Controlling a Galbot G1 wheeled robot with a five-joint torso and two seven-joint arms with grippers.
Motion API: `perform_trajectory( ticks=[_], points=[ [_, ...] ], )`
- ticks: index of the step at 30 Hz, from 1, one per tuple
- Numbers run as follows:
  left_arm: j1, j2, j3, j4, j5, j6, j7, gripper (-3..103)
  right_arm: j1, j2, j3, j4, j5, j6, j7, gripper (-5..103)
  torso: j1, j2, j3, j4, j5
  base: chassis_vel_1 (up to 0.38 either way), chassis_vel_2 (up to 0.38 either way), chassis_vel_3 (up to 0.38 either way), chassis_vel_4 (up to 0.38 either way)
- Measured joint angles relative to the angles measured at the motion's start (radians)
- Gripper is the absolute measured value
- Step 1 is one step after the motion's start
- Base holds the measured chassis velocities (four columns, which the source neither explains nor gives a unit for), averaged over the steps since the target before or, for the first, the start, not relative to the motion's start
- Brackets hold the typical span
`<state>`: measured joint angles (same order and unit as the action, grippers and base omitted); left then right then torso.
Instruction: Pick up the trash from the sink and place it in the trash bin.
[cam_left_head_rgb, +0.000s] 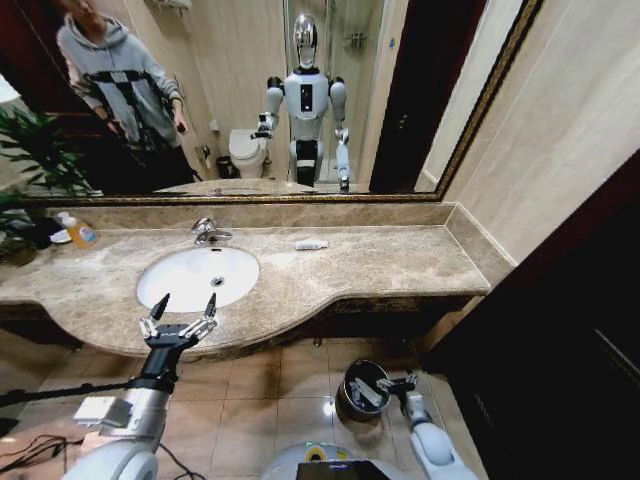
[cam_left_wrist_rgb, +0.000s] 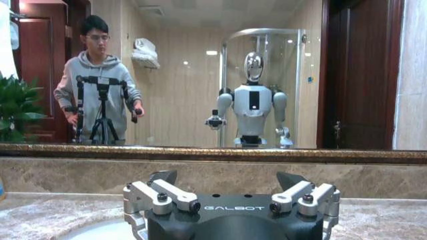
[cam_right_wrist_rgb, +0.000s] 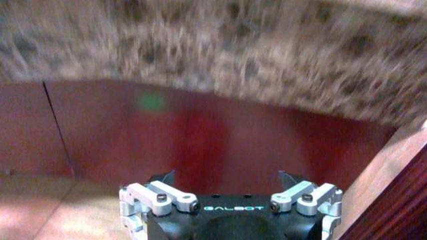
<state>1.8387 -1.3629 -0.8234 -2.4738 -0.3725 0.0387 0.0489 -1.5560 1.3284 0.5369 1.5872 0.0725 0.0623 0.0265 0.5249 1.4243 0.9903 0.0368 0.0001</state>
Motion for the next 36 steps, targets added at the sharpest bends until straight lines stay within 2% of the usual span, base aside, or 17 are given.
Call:
perform_trajectory(
  ticks=[11, 21, 24, 27, 28, 33, 34, 36],
  points=[
    [0.0, 0.0, 0.0, 0.0, 0.0, 0.0, 0.0, 100, -0.217, 0.009, 0.084, 0.397, 0.05, -0.011, -0.013, 100, 0.0, 0.0, 0.0, -0.0001, -0.0001, 0.0, 0.0, 0.0, 0.0],
    [0.0, 0.0, 0.0, 0.0, 0.0, 0.0, 0.0, 100, -0.192, -0.016, 0.059, 0.553, 0.067, -0.073, -0.051, 100, 0.0, 0.0, 0.0, -0.0001, -0.0001, 0.0, 0.0, 0.0, 0.0],
    [0.0, 0.0, 0.0, 0.0, 0.0, 0.0, 0.0, 100, -0.131, -0.055, 0.045, 0.577, 0.089, -0.106, -0.073, 100, 0.0, 0.0, 0.0, -0.0001, 0.0, 0.0, 0.0, 0.0, 0.0],
    [0.0, 0.0, 0.0, 0.0, 0.0, 0.0, 0.0, 100, -0.01, -0.148, 0.035, 0.593, 0.156, -0.159, -0.086, 100, 0.0, 0.0, 0.0, 0.0002, 0.0002, 0.0, 0.0, 0.0, 0.0],
    [0.0, 0.0, 0.0, 0.0, 0.0, 0.0, 0.0, 100, -0.01, -0.148, 0.035, 0.593, 0.156, -0.159, -0.086, 100, 0.0, 0.0, 0.0, 0.0002, 0.0002, 0.0, 0.0, 0.0, 0.0],
    [0.0, 0.0, 0.0, 0.0, 0.0, 0.0, 0.0, 100, 0.12, -0.301, 0.019, 0.551, 0.285, -0.204, -0.106, 100, 0.0, 0.0, 0.0, -0.0001, 0.0001, 0.0, 0.0, 0.0, 0.0],
    [0.0, 0.0, 0.0, 0.0, 0.0, 0.0, 0.0, 100, 0.12, -0.301, 0.019, 0.551, 0.285, -0.204, -0.106, 100, 0.0, 0.0, 0.0, -0.0001, 0.0001, 0.0, 0.0, 0.0, 0.0],
    [0.0, 0.0, 0.0, 0.0, 0.0, 0.0, 0.0, 100, 0.188, -0.346, -0.005, 0.51, 0.313, -0.215, -0.127, 100, 0.0, 0.0, 0.0, 0.0, 0.0002, 0.0, 0.0, 0.0, 0.0]
  ],
)
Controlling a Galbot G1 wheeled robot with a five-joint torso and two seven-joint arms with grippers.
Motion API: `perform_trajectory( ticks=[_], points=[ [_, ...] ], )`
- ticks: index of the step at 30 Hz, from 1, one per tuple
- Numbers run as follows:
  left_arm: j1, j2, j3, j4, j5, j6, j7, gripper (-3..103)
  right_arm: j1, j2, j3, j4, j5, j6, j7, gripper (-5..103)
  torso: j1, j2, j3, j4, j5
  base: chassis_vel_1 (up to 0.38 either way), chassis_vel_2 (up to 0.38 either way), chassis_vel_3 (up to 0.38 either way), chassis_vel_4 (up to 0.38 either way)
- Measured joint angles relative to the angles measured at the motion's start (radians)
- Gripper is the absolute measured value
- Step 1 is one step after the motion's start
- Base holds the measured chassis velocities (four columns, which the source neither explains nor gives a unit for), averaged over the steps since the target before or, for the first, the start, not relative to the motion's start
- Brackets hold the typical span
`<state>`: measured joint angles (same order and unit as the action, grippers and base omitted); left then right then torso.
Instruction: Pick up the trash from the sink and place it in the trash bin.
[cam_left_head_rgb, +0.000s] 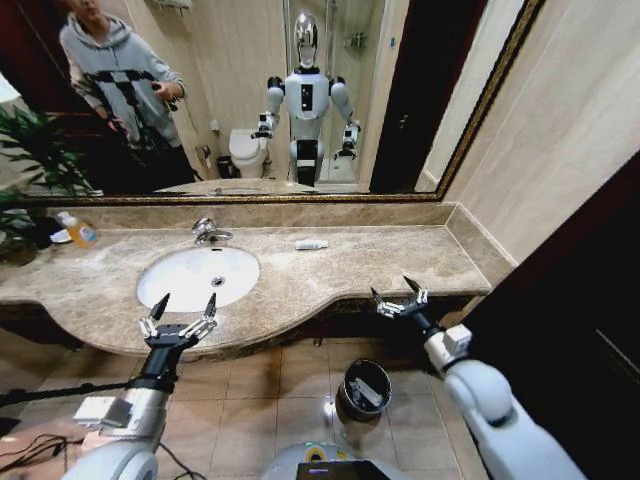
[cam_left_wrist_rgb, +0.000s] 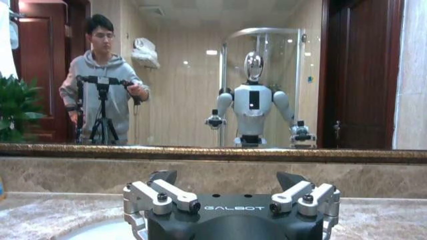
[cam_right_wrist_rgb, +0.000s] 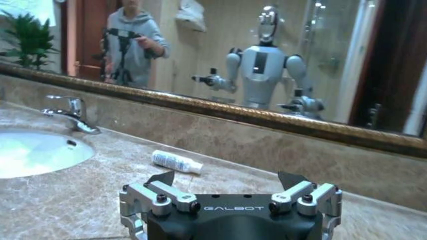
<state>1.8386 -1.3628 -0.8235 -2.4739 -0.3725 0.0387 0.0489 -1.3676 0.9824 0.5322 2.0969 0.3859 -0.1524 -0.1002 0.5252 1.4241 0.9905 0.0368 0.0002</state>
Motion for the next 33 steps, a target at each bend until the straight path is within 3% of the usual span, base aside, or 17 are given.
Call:
perform_trajectory(
  ticks=[6, 13, 18, 27, 33],
  points=[
    [0.0, 0.0, 0.0, 0.0, 0.0, 0.0, 0.0, 100, 0.201, -0.069, -0.078, -0.114, 0.044, -0.048, -0.053, 100, 0.0, 0.0, 0.0, -0.0002, -0.0003, 0.0, 0.0, 0.0, 0.0],
    [0.0, 0.0, 0.0, 0.0, 0.0, 0.0, 0.0, 100, 0.415, -0.073, -0.227, -0.269, 0.062, -0.084, -0.108, 100, 0.0, 0.0, 0.0, -0.0001, -0.0003, 0.0, 0.0, 0.0, 0.0],
    [0.0, 0.0, 0.0, 0.0, 0.0, 0.0, 0.0, 100, 0.65, -0.013, -0.408, -0.413, 0.063, -0.1, -0.175, 100, 0.0, 0.0, 0.0, 0.0, -0.0007, 0.0, 0.0, 0.0, 0.0],
    [0.0, 0.0, 0.0, 0.0, 0.0, 0.0, 0.0, 100, 0.854, 0.112, -0.601, -0.553, 0.032, -0.152, -0.164, 100, 0.0, 0.0, 0.0, 0.0002, -0.0005, 0.0, 0.0, 0.0, 0.0],
    [0.0, 0.0, 0.0, 0.0, 0.0, 0.0, 0.0, 100, 0.942, 0.213, -0.677, -0.701, -0.007, -0.127, -0.142, 100, 0.0, 0.0, 0.0, 0.0, -0.0006, 0.0, 0.0, 0.0, 0.0]
  ],
)
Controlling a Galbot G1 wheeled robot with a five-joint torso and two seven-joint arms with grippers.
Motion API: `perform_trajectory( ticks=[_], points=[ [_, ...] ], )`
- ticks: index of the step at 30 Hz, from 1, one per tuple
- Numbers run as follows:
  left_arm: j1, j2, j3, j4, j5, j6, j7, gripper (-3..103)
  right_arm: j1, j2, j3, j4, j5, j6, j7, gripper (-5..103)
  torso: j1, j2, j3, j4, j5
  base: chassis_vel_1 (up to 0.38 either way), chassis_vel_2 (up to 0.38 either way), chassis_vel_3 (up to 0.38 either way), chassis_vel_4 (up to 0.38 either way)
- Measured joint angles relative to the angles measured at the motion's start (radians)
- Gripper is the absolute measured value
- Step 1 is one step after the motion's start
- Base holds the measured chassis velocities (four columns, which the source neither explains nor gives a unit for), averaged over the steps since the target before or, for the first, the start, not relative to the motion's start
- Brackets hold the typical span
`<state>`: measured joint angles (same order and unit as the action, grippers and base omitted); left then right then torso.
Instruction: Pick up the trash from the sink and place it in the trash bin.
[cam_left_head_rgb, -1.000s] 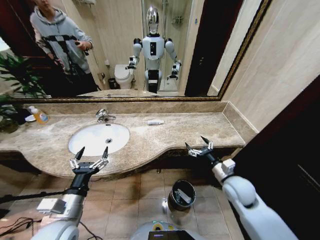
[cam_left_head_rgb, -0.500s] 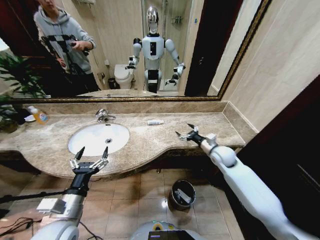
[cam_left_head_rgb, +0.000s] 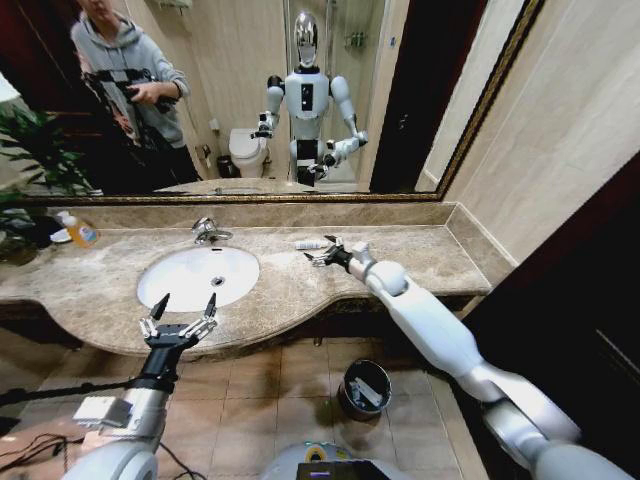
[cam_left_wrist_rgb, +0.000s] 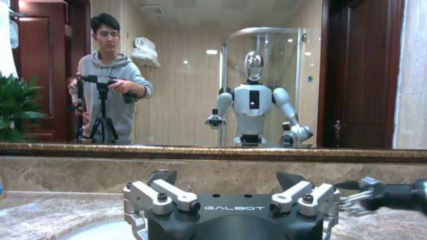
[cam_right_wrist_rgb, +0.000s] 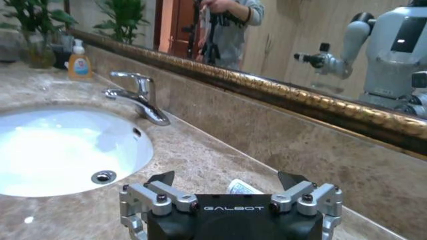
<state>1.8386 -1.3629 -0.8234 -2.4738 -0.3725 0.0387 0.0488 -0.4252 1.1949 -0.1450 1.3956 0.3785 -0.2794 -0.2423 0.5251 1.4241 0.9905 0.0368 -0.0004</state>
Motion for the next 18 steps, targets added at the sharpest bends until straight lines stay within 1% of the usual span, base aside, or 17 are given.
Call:
perform_trajectory(
  ticks=[1, 2, 4, 5, 7, 9, 10, 12, 13, 15, 18],
  points=[
    [0.0, 0.0, 0.0, 0.0, 0.0, 0.0, 0.0, 100, 0.011, 0.015, -0.007, -0.025, -0.008, 0.016, 0.006, 100, 0.0, 0.0, 0.0, 0.0, 0.0002, 0.0, 0.0, 0.0, 0.0],
    [0.0, 0.0, 0.0, 0.0, 0.0, 0.0, 0.0, 100, 0.011, 0.015, -0.007, -0.025, -0.008, 0.016, 0.006, 100, 0.0, 0.0, 0.0, 0.0, 0.0002, 0.0, 0.0, 0.0, 0.0],
    [0.0, 0.0, 0.0, 0.0, 0.0, 0.0, 0.0, 100, 0.046, 0.07, -0.027, -0.101, -0.03, 0.057, 0.033, 100, 0.0, 0.0, 0.0, 0.0, 0.0001, 0.0, 0.0, 0.0, 0.0],
    [0.0, 0.0, 0.0, 0.0, 0.0, 0.0, 0.0, 100, 0.046, 0.07, -0.027, -0.101, -0.03, 0.057, 0.033, 100, 0.0, 0.0, 0.0, 0.0, 0.0001, 0.0, 0.0, 0.0, 0.0],
    [0.0, 0.0, 0.0, 0.0, 0.0, 0.0, 0.0, 100, 0.074, 0.122, -0.039, -0.157, -0.037, 0.079, 0.06, 100, 0.0, 0.0, 0.0, 0.0001, 0.0, 0.0, 0.0, 0.0, 0.0],
    [0.0, 0.0, 0.0, 0.0, 0.0, 0.0, 0.0, 100, 0.09, 0.156, -0.045, -0.194, -0.043, 0.091, 0.075, 100, 0.0, 0.0, 0.0, 0.0, 0.0, 0.0, 0.0, 0.0, 0.0],
    [0.0, 0.0, 0.0, 0.0, 0.0, 0.0, 0.0, 100, 0.09, 0.156, -0.045, -0.194, -0.043, 0.091, 0.075, 100, 0.0, 0.0, 0.0, 0.0, 0.0, 0.0, 0.0, 0.0, 0.0],
    [0.0, 0.0, 0.0, 0.0, 0.0, 0.0, 0.0, 100, 0.114, 0.198, -0.052, -0.251, -0.054, 0.096, 0.084, 100, 0.0, 0.0, 0.0, 0.0001, 0.0, 0.0, 0.0, 0.0, 0.0],
    [0.0, 0.0, 0.0, 0.0, 0.0, 0.0, 0.0, 100, 0.114, 0.198, -0.052, -0.251, -0.054, 0.096, 0.084, 100, 0.0, 0.0, 0.0, 0.0001, 0.0, 0.0, 0.0, 0.0, 0.0],
    [0.0, 0.0, 0.0, 0.0, 0.0, 0.0, 0.0, 100, 0.134, 0.226, -0.054, -0.306, -0.066, 0.099, 0.088, 100, 0.0, 0.0, 0.0, 0.0003, -0.0001, 0.0, 0.0, 0.0, 0.0],
    [0.0, 0.0, 0.0, 0.0, 0.0, 0.0, 0.0, 100, 0.139, 0.229, -0.04, -0.336, -0.08, 0.09, 0.09, 100, 0.0, 0.0, 0.0, 0.0004, 0.0, 0.0, 0.0, 0.0, 0.0]
  ],
)
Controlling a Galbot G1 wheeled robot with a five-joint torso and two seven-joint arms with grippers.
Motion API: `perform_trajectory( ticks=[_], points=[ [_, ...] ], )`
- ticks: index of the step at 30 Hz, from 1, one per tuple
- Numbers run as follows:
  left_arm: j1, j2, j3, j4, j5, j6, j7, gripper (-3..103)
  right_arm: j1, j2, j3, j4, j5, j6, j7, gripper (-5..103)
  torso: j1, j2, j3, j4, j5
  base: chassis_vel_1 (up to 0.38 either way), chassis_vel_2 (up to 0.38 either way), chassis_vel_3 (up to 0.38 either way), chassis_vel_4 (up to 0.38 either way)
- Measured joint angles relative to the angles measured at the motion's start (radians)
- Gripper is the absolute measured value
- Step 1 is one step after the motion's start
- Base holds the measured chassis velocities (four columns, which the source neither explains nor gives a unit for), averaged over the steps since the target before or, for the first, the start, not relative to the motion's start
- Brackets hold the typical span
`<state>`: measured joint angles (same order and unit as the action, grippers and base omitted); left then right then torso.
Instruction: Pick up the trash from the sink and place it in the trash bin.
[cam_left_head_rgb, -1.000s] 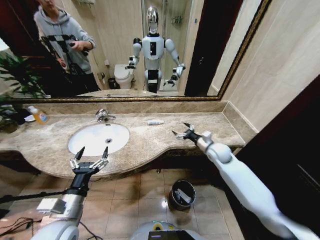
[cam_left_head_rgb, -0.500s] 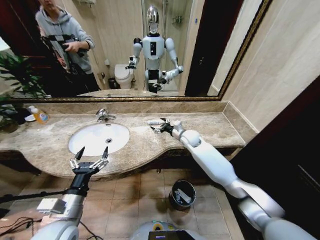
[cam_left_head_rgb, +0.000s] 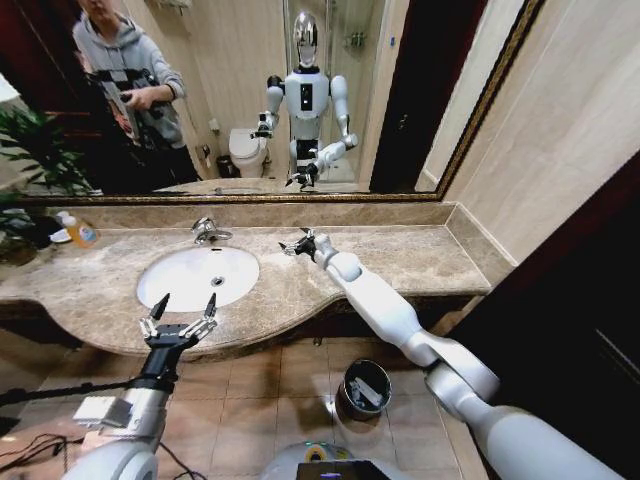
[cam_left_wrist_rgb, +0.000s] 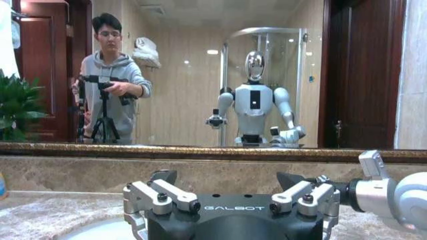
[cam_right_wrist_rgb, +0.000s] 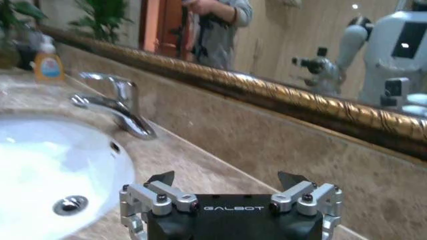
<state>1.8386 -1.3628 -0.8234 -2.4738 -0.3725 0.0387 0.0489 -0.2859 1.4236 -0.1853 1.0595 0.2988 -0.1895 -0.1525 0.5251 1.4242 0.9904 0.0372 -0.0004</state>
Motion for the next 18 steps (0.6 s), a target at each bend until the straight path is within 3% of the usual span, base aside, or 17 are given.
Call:
perform_trajectory(
  ticks=[3, 17, 18],
  points=[
    [0.0, 0.0, 0.0, 0.0, 0.0, 0.0, 0.0, 100, -0.003, -0.02, 0.043, -0.032, -0.019, -0.039, -0.001, 100, 0.0, 0.0, 0.0, -0.0012, 0.0, 0.0, 0.0, 0.0, 0.0],
    [0.0, 0.0, 0.0, 0.0, 0.0, 0.0, 0.0, 100, 0.03, -0.014, 0.04, -0.125, -0.033, -0.07, -0.062, 103, 0.0, 0.0, 0.0, -0.0004, 0.0004, 0.0, 0.0, 0.0, 0.0],
    [0.0, 0.0, 0.0, 0.0, 0.0, 0.0, 0.0, 100, 0.032, -0.013, 0.04, -0.13, -0.033, -0.071, -0.063, 100, 0.0, 0.0, 0.0, -0.0004, 0.0004, 0.0, 0.0, 0.0, 0.0]
  ],
)
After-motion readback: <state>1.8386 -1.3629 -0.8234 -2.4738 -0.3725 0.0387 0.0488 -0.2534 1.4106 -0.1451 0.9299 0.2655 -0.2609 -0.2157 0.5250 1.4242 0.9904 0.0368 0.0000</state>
